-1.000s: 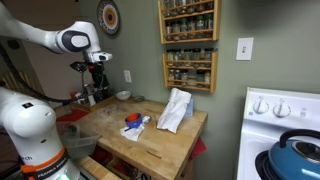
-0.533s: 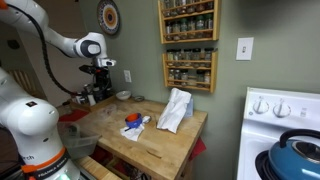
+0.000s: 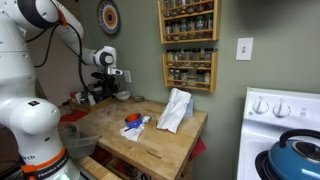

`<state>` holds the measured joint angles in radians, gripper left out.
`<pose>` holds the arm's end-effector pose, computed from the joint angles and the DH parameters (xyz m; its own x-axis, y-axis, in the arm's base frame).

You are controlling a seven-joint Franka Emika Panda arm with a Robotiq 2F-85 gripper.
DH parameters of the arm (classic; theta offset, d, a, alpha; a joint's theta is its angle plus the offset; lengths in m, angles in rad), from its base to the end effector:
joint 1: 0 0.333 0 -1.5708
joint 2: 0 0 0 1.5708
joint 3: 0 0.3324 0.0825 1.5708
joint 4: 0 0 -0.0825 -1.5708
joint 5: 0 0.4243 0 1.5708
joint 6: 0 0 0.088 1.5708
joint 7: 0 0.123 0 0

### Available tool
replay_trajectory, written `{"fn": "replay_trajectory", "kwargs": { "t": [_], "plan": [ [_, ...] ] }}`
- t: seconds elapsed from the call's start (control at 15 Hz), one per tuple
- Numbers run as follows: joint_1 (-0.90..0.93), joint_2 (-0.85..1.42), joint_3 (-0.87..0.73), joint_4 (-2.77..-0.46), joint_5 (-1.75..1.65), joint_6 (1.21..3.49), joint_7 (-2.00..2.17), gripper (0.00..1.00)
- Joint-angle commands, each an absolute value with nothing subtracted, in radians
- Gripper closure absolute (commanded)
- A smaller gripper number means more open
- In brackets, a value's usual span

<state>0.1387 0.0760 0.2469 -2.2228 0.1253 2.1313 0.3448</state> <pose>0.5029 0.2121 0.3032 0.9801 -0.0284 -0.1967 -0.0386 -0.9981 -0.0483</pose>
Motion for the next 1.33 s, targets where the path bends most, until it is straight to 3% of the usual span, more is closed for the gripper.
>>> {"fn": "replay_trajectory", "kwargs": {
  "t": [0.0,0.07,0.47,1.27],
  "plan": [
    [0.191,0.238,0.228,-2.083,0.084,2.104,0.390,0.00],
    [0.184,0.159,0.220,-2.157,0.114,2.129,0.356,0.00],
    [0.197,0.181,0.210,-2.145,0.096,2.142,0.359,0.00],
    [0.244,0.320,0.181,-2.117,0.030,2.262,0.377,0.00]
  ]
}}
